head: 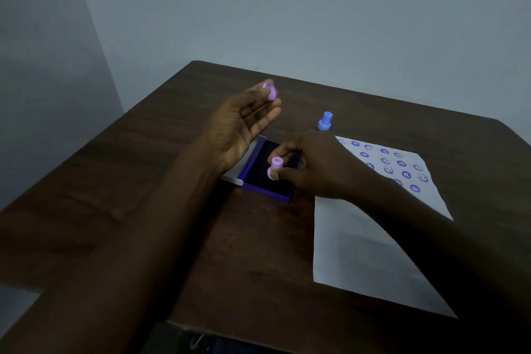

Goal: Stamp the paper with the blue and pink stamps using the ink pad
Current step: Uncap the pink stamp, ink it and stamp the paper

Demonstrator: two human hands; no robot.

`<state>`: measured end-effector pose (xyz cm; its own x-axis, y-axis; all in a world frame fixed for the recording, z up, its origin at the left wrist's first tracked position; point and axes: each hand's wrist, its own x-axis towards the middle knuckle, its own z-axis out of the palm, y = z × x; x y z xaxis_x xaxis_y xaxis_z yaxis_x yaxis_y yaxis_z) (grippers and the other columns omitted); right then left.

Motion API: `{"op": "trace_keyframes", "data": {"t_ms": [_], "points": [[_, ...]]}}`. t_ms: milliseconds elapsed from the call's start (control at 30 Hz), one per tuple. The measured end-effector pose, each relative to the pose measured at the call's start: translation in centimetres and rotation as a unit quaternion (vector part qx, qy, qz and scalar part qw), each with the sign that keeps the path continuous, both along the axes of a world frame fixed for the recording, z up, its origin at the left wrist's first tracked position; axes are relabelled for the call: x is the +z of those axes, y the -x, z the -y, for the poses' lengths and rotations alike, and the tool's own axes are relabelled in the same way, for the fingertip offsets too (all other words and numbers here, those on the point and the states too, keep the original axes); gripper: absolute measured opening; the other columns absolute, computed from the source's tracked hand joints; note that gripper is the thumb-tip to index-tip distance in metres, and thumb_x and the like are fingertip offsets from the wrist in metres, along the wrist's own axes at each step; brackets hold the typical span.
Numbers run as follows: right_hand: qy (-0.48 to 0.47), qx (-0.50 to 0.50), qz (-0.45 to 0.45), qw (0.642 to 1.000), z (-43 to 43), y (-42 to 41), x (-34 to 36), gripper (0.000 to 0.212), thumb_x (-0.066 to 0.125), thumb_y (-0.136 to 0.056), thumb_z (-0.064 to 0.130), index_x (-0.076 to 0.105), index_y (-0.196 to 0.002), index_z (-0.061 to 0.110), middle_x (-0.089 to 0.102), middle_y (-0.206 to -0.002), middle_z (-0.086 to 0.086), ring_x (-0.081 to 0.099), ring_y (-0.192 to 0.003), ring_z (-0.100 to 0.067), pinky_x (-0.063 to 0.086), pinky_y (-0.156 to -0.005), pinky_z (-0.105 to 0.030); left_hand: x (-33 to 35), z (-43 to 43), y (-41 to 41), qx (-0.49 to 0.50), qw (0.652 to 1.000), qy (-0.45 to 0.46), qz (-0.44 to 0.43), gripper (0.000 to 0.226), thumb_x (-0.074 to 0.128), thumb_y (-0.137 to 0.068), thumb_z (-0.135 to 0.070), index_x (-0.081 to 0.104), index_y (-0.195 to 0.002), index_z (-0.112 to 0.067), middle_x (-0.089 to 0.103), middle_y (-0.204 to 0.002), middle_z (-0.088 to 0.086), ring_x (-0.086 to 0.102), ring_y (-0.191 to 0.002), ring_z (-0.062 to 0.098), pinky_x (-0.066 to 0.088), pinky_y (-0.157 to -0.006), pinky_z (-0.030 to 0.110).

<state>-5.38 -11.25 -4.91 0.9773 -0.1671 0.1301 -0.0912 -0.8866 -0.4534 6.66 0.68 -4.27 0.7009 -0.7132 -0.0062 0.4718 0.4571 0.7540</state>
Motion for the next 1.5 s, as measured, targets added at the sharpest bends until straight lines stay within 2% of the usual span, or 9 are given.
{"op": "trace_keyframes", "data": {"t_ms": [367,600,733,833,933,1033,1133,1300,1500], "points": [[0.023,-0.023,-0.017,0.999,-0.5,0.1,0.7,0.014,0.077,-0.083,0.026,0.078,-0.096,0.02,0.078,-0.088,0.004,0.068,-0.075,-0.002,0.045,-0.063,-0.005,-0.1,0.1,0.3,-0.004,1.0,-0.009,-0.002,0.018,0.062,-0.094,-0.003,0.071,-0.108,-0.009,0.079,-0.092,0.005,0.076,-0.083,0.012,0.063,-0.08,0.022],[0.072,-0.043,-0.001,0.996,-1.1,0.2,0.4,0.023,0.07,-0.085,0.032,0.074,-0.096,0.012,0.075,-0.09,-0.004,0.068,-0.083,-0.017,0.055,-0.08,-0.039,0.0,0.0,0.5,-0.002,1.0,-0.018,-0.006,0.017,0.06,-0.095,-0.002,0.072,-0.105,-0.011,0.081,-0.087,0.003,0.078,-0.081,0.011,0.062,-0.072,0.02],[0.073,-0.039,0.021,0.996,-1.3,1.1,0.4,0.024,0.069,-0.088,0.035,0.074,-0.1,0.015,0.075,-0.095,-0.001,0.068,-0.087,-0.014,0.054,-0.082,-0.033,-0.1,-0.3,0.4,-0.003,1.0,-0.015,-0.004,0.019,0.06,-0.096,-0.004,0.072,-0.108,-0.012,0.082,-0.09,0.002,0.078,-0.084,0.011,0.062,-0.075,0.02],[-0.079,-0.114,0.145,0.98,0.4,3.3,1.5,0.015,0.074,-0.084,0.035,0.077,-0.096,0.028,0.078,-0.098,0.011,0.069,-0.082,-0.003,0.047,-0.069,-0.01,-0.3,-0.3,0.2,-0.008,1.0,-0.012,-0.008,0.02,0.061,-0.094,-0.004,0.072,-0.109,-0.012,0.082,-0.09,0.002,0.079,-0.085,0.01,0.062,-0.073,0.02],[-0.171,-0.216,0.199,0.94,4.4,6.2,2.8,0.02,0.075,-0.081,0.04,0.078,-0.099,0.033,0.079,-0.1,0.012,0.072,-0.08,-0.008,0.049,-0.068,-0.016,-0.5,-0.1,0.3,-0.013,1.0,-0.013,-0.013,0.024,0.064,-0.089,-0.005,0.072,-0.111,-0.012,0.082,-0.091,0.002,0.079,-0.084,0.01,0.062,-0.072,0.02],[-0.21,-0.249,0.209,0.922,7.3,9.6,2.7,0.012,0.076,-0.081,0.034,0.078,-0.093,0.033,0.076,-0.109,0.016,0.07,-0.088,0.004,0.053,-0.075,-0.023,-0.5,0.2,0.5,-0.025,0.999,-0.021,-0.014,0.026,0.065,-0.088,-0.006,0.072,-0.113,-0.012,0.083,-0.094,0.003,0.079,-0.085,0.01,0.062,-0.071,0.019],[-0.209,-0.286,0.197,0.914,8.0,12.2,1.4,0.02,0.083,-0.075,0.037,0.075,-0.093,0.041,0.079,-0.09,0.018,0.073,-0.081,-0.002,0.056,-0.079,-0.026,-0.4,0.3,0.7,-0.039,0.999,-0.018,-0.01,0.037,0.07,-0.076,-0.01,0.072,-0.113,-0.013,0.082,-0.096,0.002,0.079,-0.086,0.01,0.062,-0.072,0.019],[-0.191,-0.309,0.167,0.917,7.9,13.2,-0.9,0.023,0.087,-0.072,0.038,0.08,-0.093,0.032,0.078,-0.076,0.01,0.064,-0.062,0.006,0.043,-0.058,-0.004,-0.3,0.2,1.0,-0.041,0.999,-0.027,-0.003,0.04,0.07,-0.073,-0.012,0.072,-0.113,-0.013,0.082,-0.095,0.002,0.079,-0.085,0.009,0.062,-0.072,0.019],[-0.19,-0.305,0.129,0.924,7.4,13.1,-1.5,0.024,0.086,-0.075,0.035,0.08,-0.097,0.028,0.079,-0.08,-0.004,0.068,-0.071,-0.004,0.045,-0.063,-0.005,-0.2,0.1,1.0,-0.041,0.999,-0.028,-0.007,0.041,0.07,-0.073,-0.011,0.072,-0.114,-0.013,0.082,-0.096,0.002,0.078,-0.085,0.01,0.062,-0.071,0.019]]}}
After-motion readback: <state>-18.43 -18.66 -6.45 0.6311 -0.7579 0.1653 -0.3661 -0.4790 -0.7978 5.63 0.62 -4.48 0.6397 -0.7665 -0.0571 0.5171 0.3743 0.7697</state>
